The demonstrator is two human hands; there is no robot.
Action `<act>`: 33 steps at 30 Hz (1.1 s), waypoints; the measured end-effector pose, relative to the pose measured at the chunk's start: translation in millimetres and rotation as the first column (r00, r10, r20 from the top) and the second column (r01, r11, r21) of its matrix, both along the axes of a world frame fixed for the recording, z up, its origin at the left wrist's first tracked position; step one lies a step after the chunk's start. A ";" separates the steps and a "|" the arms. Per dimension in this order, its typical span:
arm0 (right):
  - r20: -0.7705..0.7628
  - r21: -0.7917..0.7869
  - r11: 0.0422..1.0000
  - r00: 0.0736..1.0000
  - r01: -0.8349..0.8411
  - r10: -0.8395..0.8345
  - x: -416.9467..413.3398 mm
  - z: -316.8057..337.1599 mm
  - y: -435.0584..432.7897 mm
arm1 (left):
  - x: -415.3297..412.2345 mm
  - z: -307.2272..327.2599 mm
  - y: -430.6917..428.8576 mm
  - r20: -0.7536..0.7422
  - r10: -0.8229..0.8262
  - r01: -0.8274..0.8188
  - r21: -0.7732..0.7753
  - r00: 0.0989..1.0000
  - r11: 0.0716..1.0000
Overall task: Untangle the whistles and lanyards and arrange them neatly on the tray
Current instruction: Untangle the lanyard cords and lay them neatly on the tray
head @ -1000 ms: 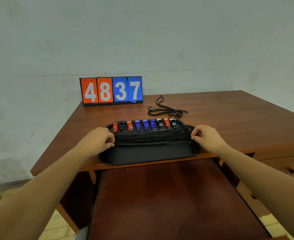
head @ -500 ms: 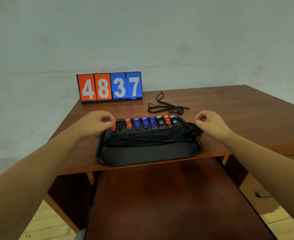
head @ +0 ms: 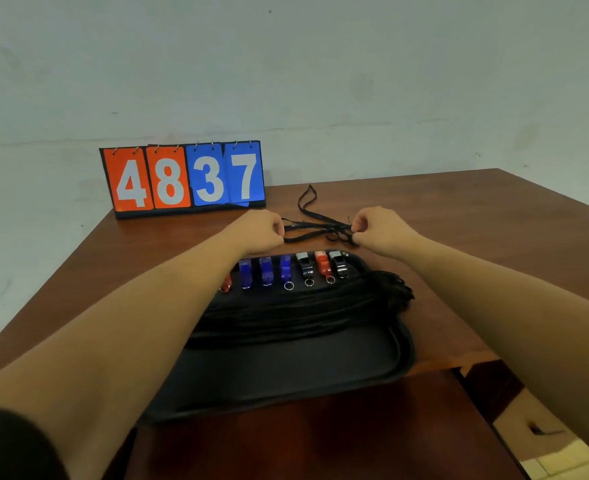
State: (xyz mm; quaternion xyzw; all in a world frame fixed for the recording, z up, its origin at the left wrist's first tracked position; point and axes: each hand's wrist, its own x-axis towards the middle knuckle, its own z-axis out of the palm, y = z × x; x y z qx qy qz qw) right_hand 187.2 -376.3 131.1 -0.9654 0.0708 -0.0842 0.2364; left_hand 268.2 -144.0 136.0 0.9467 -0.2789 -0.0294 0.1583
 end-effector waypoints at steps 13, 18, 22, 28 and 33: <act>0.003 -0.009 1.000 1.000 0.025 -0.025 37.4 -40.6 -34.1 | 62.1 -28.0 -40.8 0.067 -0.076 0.061 0.204 0.995 0.977; 0.125 0.282 0.917 0.937 0.281 -0.326 25.2 -26.3 -50.8 | 52.7 5.3 -48.4 0.061 0.134 -0.103 -0.366 0.989 0.925; 0.110 0.296 0.867 0.887 0.401 -0.448 8.9 -14.9 -60.4 | 36.7 40.7 -57.8 -0.072 0.124 -0.140 -0.676 0.990 0.724; 0.211 0.418 0.890 0.934 0.180 -0.288 -14.0 14.6 -39.9 | -4.2 80.9 -72.0 0.078 0.006 0.048 -0.673 0.997 0.738; 0.325 0.699 0.679 0.945 -0.223 -0.025 -28.5 62.1 -3.3 | -36.9 106.4 -74.2 0.227 -0.127 0.234 -0.546 0.966 0.804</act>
